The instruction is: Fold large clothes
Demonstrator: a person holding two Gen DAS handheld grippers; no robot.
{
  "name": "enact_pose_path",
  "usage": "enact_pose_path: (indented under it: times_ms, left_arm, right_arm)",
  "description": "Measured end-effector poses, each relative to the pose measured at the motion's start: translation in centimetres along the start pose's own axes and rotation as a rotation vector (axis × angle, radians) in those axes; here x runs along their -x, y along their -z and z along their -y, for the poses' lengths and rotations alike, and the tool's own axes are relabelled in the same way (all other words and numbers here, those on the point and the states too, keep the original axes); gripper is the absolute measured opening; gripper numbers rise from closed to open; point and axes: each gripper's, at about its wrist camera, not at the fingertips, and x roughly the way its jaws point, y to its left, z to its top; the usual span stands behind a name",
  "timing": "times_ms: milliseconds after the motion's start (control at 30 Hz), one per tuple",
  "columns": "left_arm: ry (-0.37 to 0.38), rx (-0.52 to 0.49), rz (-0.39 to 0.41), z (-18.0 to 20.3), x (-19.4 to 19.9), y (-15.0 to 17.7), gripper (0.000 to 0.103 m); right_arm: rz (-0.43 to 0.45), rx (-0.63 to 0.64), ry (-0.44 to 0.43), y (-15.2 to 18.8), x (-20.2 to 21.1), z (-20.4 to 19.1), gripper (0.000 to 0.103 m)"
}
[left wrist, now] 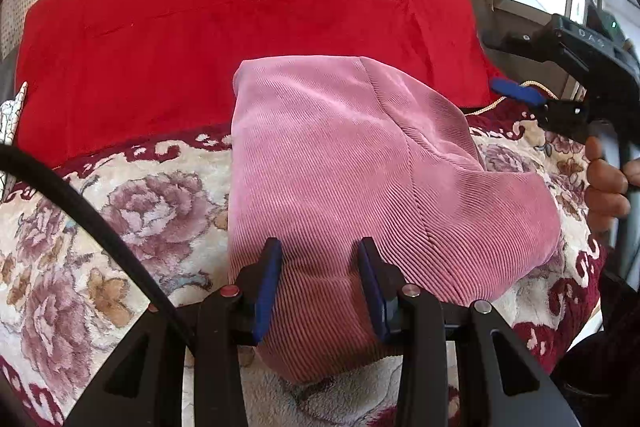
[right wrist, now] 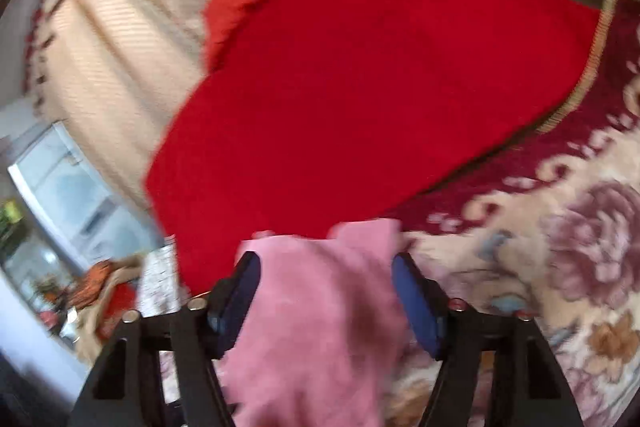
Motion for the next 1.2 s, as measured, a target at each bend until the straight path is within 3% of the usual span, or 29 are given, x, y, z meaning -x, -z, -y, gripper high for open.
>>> enact_pose_path:
  times_ms: [100, 233, 267, 300, 367, 400, 467, 567, 733, 800, 867, 900, 933, 1000, 1100, 1200]
  left_arm:
    - [0.002, 0.000, -0.002, 0.0, 0.1, 0.0, 0.039]
    - [0.003, -0.011, -0.007, 0.3, 0.2, 0.0, 0.040]
    - [-0.004, -0.020, -0.005, 0.4, 0.2, 0.0, 0.040]
    - [-0.007, -0.024, -0.007, 0.5, 0.3, 0.0, 0.040]
    - [-0.005, -0.021, -0.008, 0.4, 0.7, -0.1, 0.041]
    - [0.000, -0.007, -0.005, 0.1, 0.8, -0.2, 0.041]
    - [0.013, 0.021, -0.002, -0.4, 1.2, -0.5, 0.042]
    - [0.038, 0.061, 0.030, -1.5, 2.6, -0.9, 0.042]
    - [-0.003, 0.100, 0.055, -3.2, 3.9, -0.6, 0.042]
    - [-0.015, 0.110, 0.025, -3.5, 3.5, -0.2, 0.042]
    - [-0.019, 0.099, -0.071, -3.4, 1.8, 0.7, 0.045]
    - [-0.039, 0.087, -0.088, -3.1, 1.3, 1.1, 0.045]
    - [-0.053, 0.072, -0.076, -2.9, 1.4, 1.1, 0.046]
    - [-0.072, 0.043, -0.058, -2.4, 1.6, 1.1, 0.046]
    - [-0.098, 0.030, -0.036, -2.0, 1.8, 1.3, 0.046]
    - [-0.091, 0.056, -0.037, -2.3, 1.8, 1.1, 0.046]
  right_arm:
    - [-0.114, 0.053, -0.076, 1.1, -2.1, -2.4, 0.039]
    - [-0.312, 0.087, 0.082, 3.9, -9.2, -1.5, 0.035]
    - [-0.372, 0.036, 0.073, 4.3, -11.2, 0.1, 0.020]
    - [-0.366, -0.013, 0.074, 3.9, -11.7, 1.2, 0.011]
    - [-0.407, -0.138, 0.061, 2.5, -11.5, 2.5, 0.011]
    - [-0.400, -0.136, 0.058, 2.1, -10.9, 2.2, 0.011]
    - [-0.367, -0.041, 0.064, 1.6, -9.1, 0.7, 0.017]
    - [-0.350, 0.049, 0.023, 1.8, -6.5, -1.5, 0.017]
    - [-0.365, 0.232, -0.036, 4.1, -1.8, -7.4, 0.017]
    - [-0.419, 0.272, -0.041, 5.8, -1.6, -8.5, 0.017]
    - [-0.495, 0.322, 0.061, 8.5, -2.8, -7.4, 0.015]
    - [-0.523, 0.342, 0.105, 9.7, -3.7, -6.5, 0.016]
    - [-0.528, 0.329, 0.088, 10.9, -4.1, -5.2, 0.016]
    - [-0.491, 0.290, 0.057, 11.1, -3.5, -4.5, 0.015]
    - [-0.507, 0.260, 0.063, 10.3, -3.3, -4.4, 0.015]
    - [-0.498, 0.250, 0.052, 8.4, -3.4, -6.1, 0.016]
